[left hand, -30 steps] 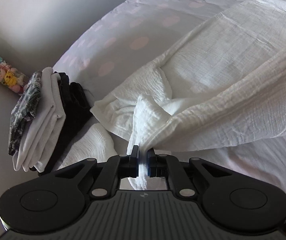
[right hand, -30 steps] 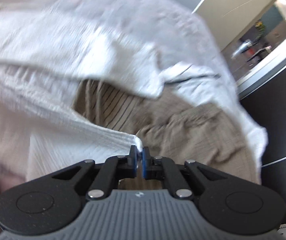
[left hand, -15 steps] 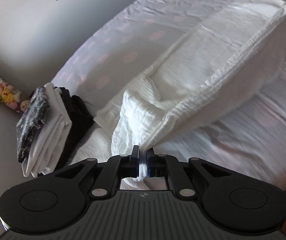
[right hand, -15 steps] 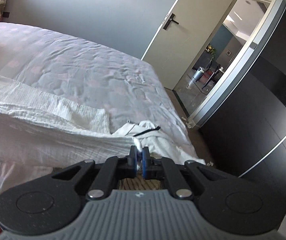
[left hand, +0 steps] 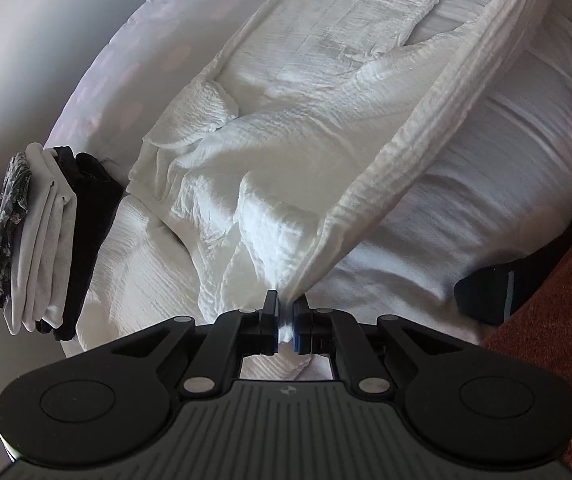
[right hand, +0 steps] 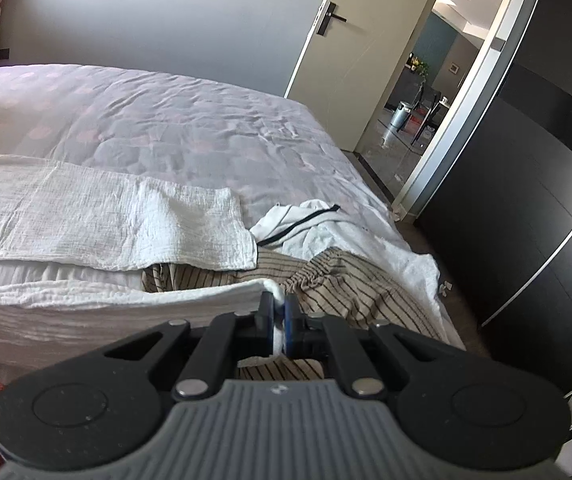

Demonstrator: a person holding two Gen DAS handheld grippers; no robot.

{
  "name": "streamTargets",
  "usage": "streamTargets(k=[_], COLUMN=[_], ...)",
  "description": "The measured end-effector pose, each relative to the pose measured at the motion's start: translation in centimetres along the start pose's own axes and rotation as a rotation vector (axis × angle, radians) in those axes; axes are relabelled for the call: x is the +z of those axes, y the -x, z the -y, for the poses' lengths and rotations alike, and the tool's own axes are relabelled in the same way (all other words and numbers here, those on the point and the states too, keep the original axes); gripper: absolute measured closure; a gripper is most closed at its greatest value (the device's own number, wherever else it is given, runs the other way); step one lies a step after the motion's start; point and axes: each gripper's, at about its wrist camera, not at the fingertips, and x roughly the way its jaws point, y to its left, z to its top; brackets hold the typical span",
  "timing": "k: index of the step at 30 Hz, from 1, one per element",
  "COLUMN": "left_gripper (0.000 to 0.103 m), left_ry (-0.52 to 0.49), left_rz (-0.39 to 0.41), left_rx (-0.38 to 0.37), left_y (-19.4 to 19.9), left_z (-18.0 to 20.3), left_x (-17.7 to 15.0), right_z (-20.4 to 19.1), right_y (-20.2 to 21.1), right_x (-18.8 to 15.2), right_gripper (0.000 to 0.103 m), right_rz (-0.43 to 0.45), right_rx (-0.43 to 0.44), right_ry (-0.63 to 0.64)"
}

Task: Fold clothes
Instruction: 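Lift the garment with both grippers and fold it over toward the other edge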

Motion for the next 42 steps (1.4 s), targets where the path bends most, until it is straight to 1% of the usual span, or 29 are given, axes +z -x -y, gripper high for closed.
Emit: streamTargets(k=[3, 6, 9, 14, 17, 20, 22, 26, 28, 29, 32, 37, 39, 42], left_gripper=[0.096, 0.096, 0.096, 0.096, 0.096, 0.096, 0.096, 0.096, 0.097, 0.097, 0.097, 0.096, 0.096, 0.096], left_ry=[0.013, 0.026, 0.04, 0.04, 0.04, 0.025, 0.003, -0.04, -0.085, -0.12, -0.203, -0.261, -0.297, -0.333], left_rz=[0.021, 0.042, 0.063, 0.058, 0.045, 0.014, -0.018, -0.113, -0.16, -0.186, -0.246, -0.281, -0.282, -0.26], left_rx=[0.027, 0.054, 0.08, 0.106, 0.115, 0.098, 0.067, -0.037, -0.129, -0.158, -0.191, -0.162, -0.14, -0.116], left_y=[0.3, 0.6, 1.0, -0.3, -1.5, -3.3, -5.0, -9.1, -11.1, -11.9, -14.3, -17.9, -19.2, -20.3], left_z=[-1.2, -2.3, -3.5, -5.9, -7.5, -9.0, -9.9, -11.2, -11.0, -10.7, -10.7, -13.2, -14.1, -14.9], left_x=[0.7, 1.4, 2.1, 5.1, 7.0, 9.0, 10.3, 12.5, 13.1, 13.3, 14.1, 17.4, 18.8, 20.4], right_z=[0.1, -0.2, -0.7, -1.5, -2.1, -2.7, -3.2, -4.8, -5.8, -6.3, -7.7, -10.1, -11.0, -12.0], right_y=[1.1, 0.7, -1.6, -6.4, -9.3, -12.5, -14.9, -20.5, -23.2, -24.7, -28.4, -33.3, -35.0, -37.0], right_x=[1.3, 2.7, 4.1, 6.6, 8.4, 10.6, 12.1, 14.5, 15.1, 15.4, 16.0, 17.3, 17.4, 17.2], right_gripper=[0.097, 0.097, 0.097, 0.097, 0.097, 0.097, 0.097, 0.097, 0.097, 0.097, 0.097, 0.097, 0.097, 0.097], right_rz=[0.034, 0.052, 0.039, 0.006, 0.001, -0.004, -0.014, -0.046, -0.064, -0.076, -0.111, -0.131, -0.144, -0.17], right_rx=[-0.011, -0.025, -0.038, -0.057, -0.068, -0.077, -0.078, -0.09, -0.093, -0.095, -0.088, -0.104, -0.113, -0.121], right_ry=[0.006, 0.012, 0.028, 0.056, 0.075, 0.094, 0.107, 0.157, 0.174, 0.184, 0.219, 0.261, 0.276, 0.292])
